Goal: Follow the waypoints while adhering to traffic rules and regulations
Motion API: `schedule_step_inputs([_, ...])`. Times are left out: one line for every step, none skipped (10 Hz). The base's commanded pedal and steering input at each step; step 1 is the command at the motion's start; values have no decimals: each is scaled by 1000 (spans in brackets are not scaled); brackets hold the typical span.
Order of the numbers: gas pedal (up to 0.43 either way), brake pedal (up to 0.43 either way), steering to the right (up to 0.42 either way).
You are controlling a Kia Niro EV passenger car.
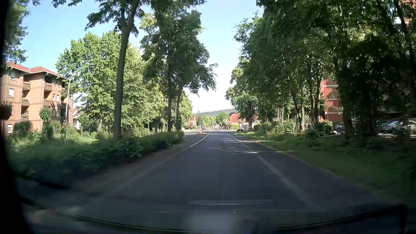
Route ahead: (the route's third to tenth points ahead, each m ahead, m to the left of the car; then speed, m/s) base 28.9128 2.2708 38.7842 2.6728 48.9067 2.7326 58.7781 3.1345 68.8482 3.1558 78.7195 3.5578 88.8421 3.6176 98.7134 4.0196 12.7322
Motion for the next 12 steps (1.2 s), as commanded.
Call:
schedule_step_inputs([157,6,1])
schedule_step_inputs([157,6,-3])
schedule_step_inputs([150,6,-7])
schedule_step_inputs([150,6,-9])
schedule_step_inputs([138,6,-8])
schedule_step_inputs([138,6,-6])
schedule_step_inputs([138,6,-5])
schedule_step_inputs([138,6,-5])
schedule_step_inputs([138,6,-5])
schedule_step_inputs([138,6,-4])
schedule_step_inputs([138,6,-3])
schedule_step_inputs([138,6,-3])
